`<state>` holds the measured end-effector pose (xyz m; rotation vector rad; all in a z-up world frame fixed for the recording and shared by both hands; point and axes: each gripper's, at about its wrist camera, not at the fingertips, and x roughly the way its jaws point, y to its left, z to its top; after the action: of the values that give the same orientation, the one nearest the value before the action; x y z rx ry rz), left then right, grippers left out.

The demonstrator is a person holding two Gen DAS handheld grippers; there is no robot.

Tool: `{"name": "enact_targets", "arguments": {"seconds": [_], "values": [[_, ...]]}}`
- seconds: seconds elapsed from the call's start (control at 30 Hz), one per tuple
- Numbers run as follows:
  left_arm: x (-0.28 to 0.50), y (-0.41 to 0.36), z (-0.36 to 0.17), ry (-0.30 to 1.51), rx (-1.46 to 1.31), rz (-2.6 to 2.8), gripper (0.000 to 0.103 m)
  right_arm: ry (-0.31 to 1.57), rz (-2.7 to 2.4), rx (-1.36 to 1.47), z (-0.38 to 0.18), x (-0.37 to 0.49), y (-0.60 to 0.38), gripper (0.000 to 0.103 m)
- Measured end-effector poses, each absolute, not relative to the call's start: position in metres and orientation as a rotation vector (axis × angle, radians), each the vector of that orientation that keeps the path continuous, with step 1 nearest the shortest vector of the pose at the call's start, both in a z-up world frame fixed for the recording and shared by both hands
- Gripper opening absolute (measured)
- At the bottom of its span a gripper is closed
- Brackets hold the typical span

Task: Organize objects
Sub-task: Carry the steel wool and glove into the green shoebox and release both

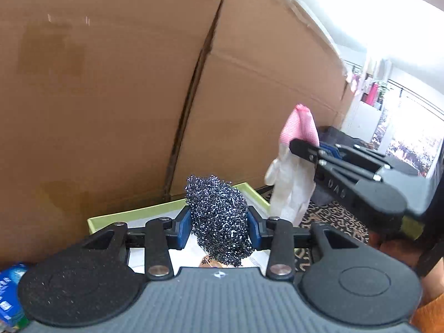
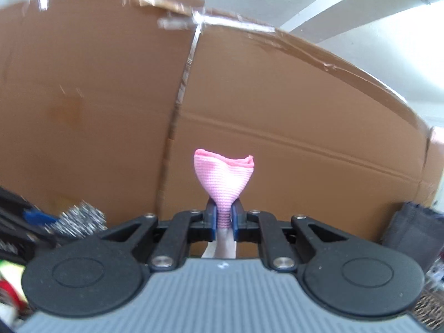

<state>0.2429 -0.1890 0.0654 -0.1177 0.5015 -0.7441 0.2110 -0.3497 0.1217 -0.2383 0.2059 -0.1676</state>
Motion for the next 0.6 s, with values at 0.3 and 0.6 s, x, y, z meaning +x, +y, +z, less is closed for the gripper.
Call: {"name": "enact_targets", "arguments": {"seconds": [0.3, 0.6], "values": [[0.254, -0.176, 0.03, 0.491, -0.155, -0.672, 0.091, 0.46, -0.097, -0.187, 0.037, 0.252, -0.365, 0.064], [0.244, -0.168, 0.039, 0.478, -0.157, -0.659, 0.093, 0.468, -0.049, -0.147, 0.033, 0.244, -0.362, 0.076]]}}
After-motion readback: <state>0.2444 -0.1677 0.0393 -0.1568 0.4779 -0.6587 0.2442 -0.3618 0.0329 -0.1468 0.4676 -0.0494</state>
